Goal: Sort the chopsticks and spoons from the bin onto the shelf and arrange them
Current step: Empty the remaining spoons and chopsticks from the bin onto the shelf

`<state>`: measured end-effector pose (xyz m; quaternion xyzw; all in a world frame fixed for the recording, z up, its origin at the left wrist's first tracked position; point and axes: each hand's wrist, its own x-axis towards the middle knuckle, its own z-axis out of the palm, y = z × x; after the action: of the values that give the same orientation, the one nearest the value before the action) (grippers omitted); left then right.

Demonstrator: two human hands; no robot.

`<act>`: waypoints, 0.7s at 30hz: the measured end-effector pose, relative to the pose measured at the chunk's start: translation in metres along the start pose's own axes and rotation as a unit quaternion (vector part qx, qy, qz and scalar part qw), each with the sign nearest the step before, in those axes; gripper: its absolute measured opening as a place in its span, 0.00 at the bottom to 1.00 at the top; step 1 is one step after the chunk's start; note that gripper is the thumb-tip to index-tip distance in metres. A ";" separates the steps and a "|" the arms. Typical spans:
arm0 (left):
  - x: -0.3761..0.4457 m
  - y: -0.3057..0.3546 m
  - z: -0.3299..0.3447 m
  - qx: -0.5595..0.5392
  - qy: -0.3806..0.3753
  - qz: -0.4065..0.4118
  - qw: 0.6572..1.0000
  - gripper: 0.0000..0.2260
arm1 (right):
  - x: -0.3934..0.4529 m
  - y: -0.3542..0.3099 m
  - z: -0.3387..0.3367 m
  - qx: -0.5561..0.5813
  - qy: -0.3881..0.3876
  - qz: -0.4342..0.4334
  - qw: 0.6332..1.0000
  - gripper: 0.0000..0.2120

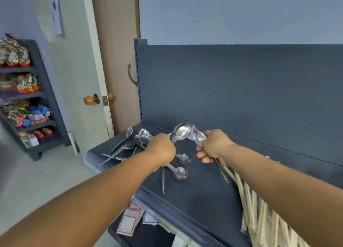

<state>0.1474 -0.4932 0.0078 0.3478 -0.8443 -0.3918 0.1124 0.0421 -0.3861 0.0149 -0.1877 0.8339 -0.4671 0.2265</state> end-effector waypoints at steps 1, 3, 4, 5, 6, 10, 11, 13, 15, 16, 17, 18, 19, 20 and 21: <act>0.010 -0.005 0.002 0.025 -0.002 -0.007 1.000 0.07 | 0.009 0.001 0.004 -0.027 -0.006 0.005 1.000 0.12; 0.026 -0.011 0.007 0.057 0.011 -0.014 0.998 0.15 | 0.029 0.005 0.012 -0.099 -0.019 0.001 0.995 0.13; 0.035 -0.016 0.010 0.068 0.004 -0.016 0.998 0.18 | 0.039 0.007 0.016 -0.142 -0.029 -0.009 0.989 0.15; 0.042 -0.019 0.013 0.085 -0.002 -0.020 0.996 0.20 | 0.047 0.007 0.019 -0.189 -0.033 -0.018 0.981 0.16; 0.049 -0.021 0.016 0.102 -0.006 -0.030 0.994 0.21 | 0.055 0.008 0.023 -0.221 -0.029 -0.034 0.974 0.18; 0.080 -0.030 0.019 0.140 -0.002 -0.050 0.989 0.19 | 0.085 0.010 0.034 -0.204 -0.043 -0.047 0.977 0.26; 0.086 -0.032 0.019 0.137 -0.002 -0.052 0.989 0.18 | 0.091 0.010 0.036 -0.192 -0.048 -0.045 0.979 0.27; 0.096 -0.037 0.017 0.140 0.005 -0.057 0.989 0.16 | 0.102 0.011 0.040 -0.177 -0.060 -0.047 0.981 0.25; 0.103 -0.042 0.013 0.149 0.014 -0.056 0.987 0.15 | 0.110 0.012 0.044 -0.166 -0.065 -0.045 0.983 0.24; 0.105 -0.044 0.011 0.159 0.013 -0.051 0.986 0.14 | 0.111 0.012 0.046 -0.162 -0.066 -0.038 0.984 0.24; 0.106 -0.046 0.009 0.170 0.010 -0.044 0.984 0.15 | 0.111 0.012 0.046 -0.160 -0.068 -0.032 0.984 0.25; 0.106 -0.048 0.007 0.182 0.003 -0.037 0.983 0.16 | 0.110 0.011 0.046 -0.161 -0.071 -0.028 0.984 0.26; 0.105 -0.050 0.005 0.196 -0.005 -0.033 0.980 0.17 | 0.108 0.012 0.046 -0.166 -0.076 -0.028 0.983 0.27; 0.103 -0.052 0.003 0.213 -0.014 -0.030 0.977 0.17 | 0.106 0.012 0.046 -0.171 -0.083 -0.028 0.981 0.27; 0.100 -0.054 0.001 0.230 -0.020 -0.024 0.973 0.17 | 0.102 0.012 0.047 -0.175 -0.090 -0.028 0.980 0.27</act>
<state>0.1000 -0.5846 -0.0407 0.3764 -0.9054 -0.1962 0.0036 -0.0177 -0.4660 -0.0375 -0.2893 0.8734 -0.3009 0.2509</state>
